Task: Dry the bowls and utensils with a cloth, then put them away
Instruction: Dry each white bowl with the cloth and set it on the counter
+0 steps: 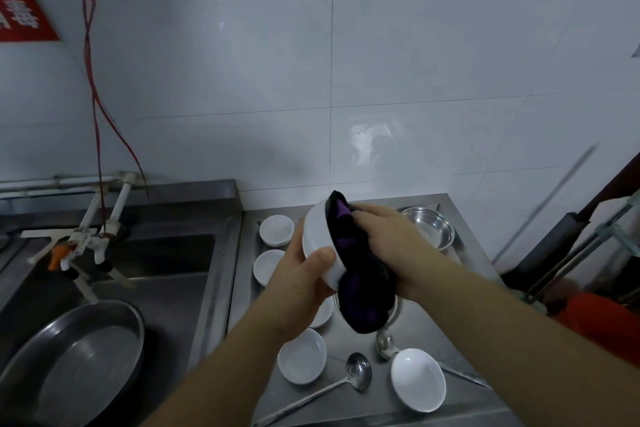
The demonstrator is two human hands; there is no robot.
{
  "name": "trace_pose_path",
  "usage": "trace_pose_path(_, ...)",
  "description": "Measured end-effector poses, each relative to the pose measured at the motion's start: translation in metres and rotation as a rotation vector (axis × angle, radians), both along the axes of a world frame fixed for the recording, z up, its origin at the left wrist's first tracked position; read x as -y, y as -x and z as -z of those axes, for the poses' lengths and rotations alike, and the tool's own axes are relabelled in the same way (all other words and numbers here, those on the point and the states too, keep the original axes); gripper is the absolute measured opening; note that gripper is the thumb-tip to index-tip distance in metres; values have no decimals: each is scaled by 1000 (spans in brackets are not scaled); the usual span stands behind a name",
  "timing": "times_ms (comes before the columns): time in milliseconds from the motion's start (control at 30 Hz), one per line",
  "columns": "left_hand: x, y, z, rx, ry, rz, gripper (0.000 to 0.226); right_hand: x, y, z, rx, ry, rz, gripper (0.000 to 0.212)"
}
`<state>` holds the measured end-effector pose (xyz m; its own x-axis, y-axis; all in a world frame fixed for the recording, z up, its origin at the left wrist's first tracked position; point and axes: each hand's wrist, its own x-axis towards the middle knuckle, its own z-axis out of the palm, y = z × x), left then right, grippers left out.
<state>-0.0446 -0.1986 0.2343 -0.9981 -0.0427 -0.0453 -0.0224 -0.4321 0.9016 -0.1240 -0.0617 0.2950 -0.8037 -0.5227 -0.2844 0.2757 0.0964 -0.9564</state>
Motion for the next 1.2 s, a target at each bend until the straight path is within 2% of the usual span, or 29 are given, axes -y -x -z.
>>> trace_pose_path(100,1,1,1,-18,47,-27,95,-2,1,5,-715,-401,-76,28)
trace_pose_path(133,2,3,1,-26,84,-41,89,-2,2,7,-838,-470,-114,31)
trace_pose_path(167,3,5,1,-31,118,-59,87,-3,3,9,-875,-509,-146,34)
trace_pose_path(200,5,6,2,-35,152,-74,88,-3,5,9,-842,-531,-176,33)
trace_pose_path(267,8,8,1,-38,251,-91,94,-6,8,8,-618,-492,-227,27)
trace_pose_path(400,19,9,-3,-33,502,-13,97,-20,6,4,121,-131,-88,32)
trace_pose_path(467,24,11,-6,-31,562,33,98,-25,6,7,349,82,-64,44)
trace_pose_path(533,26,14,-9,-35,667,42,102,-23,4,12,385,143,-113,57)
trace_pose_path(633,28,16,-7,-32,729,84,107,-17,-2,22,382,163,-145,47)
trace_pose_path(733,31,17,-3,5,752,97,111,-17,-4,32,373,267,-108,48)
trace_pose_path(767,31,18,-1,21,710,69,103,-16,-4,34,393,315,-82,51)
trace_pose_path(867,28,18,8,198,392,-82,54,-14,1,40,448,424,70,51)
trace_pose_path(967,22,10,20,375,44,-19,55,-13,5,44,447,479,142,43)
trace_pose_path(1067,14,3,24,333,-333,-13,35,-11,3,45,419,490,168,50)
trace_pose_path(1200,8,5,24,253,-542,-102,29,-8,-4,48,409,504,138,55)
